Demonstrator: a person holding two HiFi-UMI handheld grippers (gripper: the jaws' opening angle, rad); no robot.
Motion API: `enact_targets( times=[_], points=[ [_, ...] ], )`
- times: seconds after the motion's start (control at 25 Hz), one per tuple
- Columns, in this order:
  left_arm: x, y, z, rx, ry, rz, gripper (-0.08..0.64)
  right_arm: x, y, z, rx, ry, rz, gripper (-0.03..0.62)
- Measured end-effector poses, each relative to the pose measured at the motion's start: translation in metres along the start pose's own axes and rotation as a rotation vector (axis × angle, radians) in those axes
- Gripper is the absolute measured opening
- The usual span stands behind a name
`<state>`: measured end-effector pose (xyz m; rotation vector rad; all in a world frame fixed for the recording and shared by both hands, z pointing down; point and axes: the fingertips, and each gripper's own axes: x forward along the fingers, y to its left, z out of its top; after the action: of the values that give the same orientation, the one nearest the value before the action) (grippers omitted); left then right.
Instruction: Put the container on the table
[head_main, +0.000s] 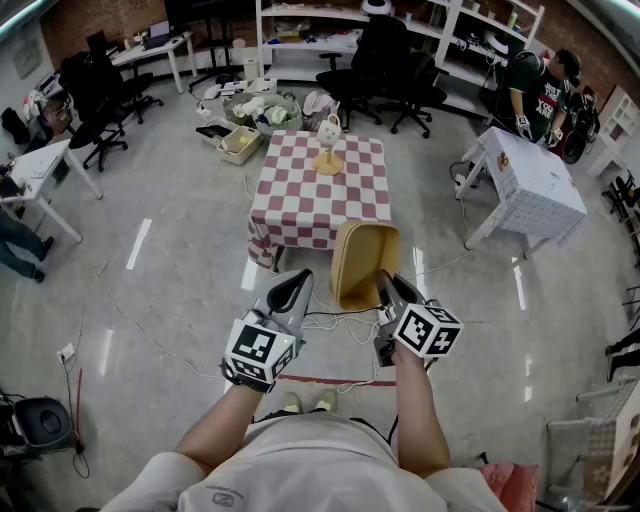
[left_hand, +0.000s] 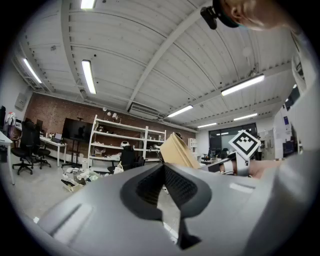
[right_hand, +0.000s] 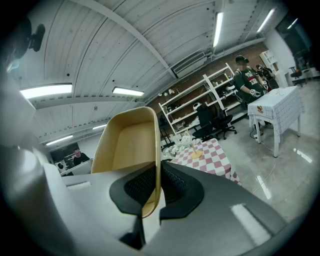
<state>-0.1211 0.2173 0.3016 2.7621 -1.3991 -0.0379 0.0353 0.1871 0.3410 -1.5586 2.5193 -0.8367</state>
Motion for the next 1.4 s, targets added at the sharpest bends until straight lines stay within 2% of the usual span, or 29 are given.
enact_targets(
  times=[0.56,0.96,1.4],
  points=[
    [0.02,-0.021,-0.001,0.012,-0.003,0.003,0.006,-0.009,-0.024,0.008,0.013,0.0,0.027,0.026],
    [0.044,-0.028,-0.006,0.014,0.025,0.022,0.006,-0.008,-0.056,0.018,0.038,0.001,0.018,0.026],
    [0.085,-0.028,-0.013,0.021,0.049,0.0,0.006,0.007,-0.093,0.028,0.058,0.01,-0.012,0.026]
  ],
)
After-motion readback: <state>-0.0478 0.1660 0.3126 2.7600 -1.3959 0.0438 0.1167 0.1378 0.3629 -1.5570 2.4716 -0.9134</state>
